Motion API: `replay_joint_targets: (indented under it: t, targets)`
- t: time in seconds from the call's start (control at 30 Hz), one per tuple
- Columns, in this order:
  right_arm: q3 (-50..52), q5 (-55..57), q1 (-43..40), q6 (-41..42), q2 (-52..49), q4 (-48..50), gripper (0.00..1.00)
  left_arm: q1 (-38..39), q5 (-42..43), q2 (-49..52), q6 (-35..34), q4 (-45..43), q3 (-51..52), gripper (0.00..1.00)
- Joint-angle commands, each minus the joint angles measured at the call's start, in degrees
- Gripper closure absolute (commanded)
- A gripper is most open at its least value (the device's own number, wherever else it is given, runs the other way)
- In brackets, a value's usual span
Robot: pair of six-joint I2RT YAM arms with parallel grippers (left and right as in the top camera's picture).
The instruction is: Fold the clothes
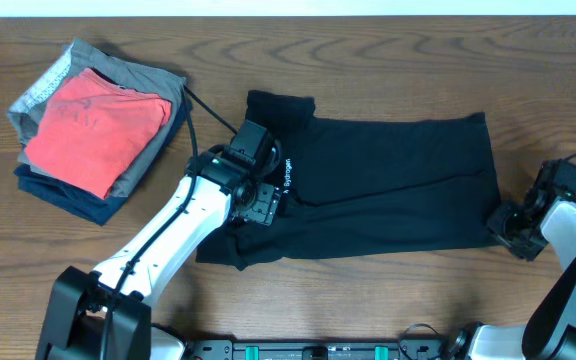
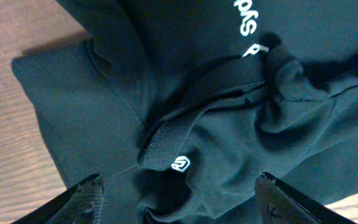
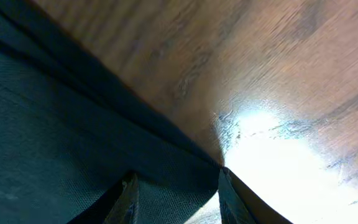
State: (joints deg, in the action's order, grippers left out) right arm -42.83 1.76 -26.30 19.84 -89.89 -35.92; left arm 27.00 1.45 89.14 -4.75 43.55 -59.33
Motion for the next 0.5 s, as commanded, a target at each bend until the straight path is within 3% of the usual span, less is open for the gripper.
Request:
replay_joint_targets:
  t: [0.0,0.2,0.47]
  targets:
    - [2.38,3.56,-0.26,-0.98,-0.13,-0.55,0.63,-0.31,-0.39,2.03,-0.52,-0.37,1.64,0.21]
    - [2.54,14.71,-0.39,5.97,-0.11,-4.81,0.8,-0.31,1.16,3.06,-0.52,-0.59,3.23,0.21]
    - [2.4,23.45,-4.46,13.6,-0.11,-9.29,0.81,-0.31,12.44,3.06,-0.55,0.02,3.34,0.21]
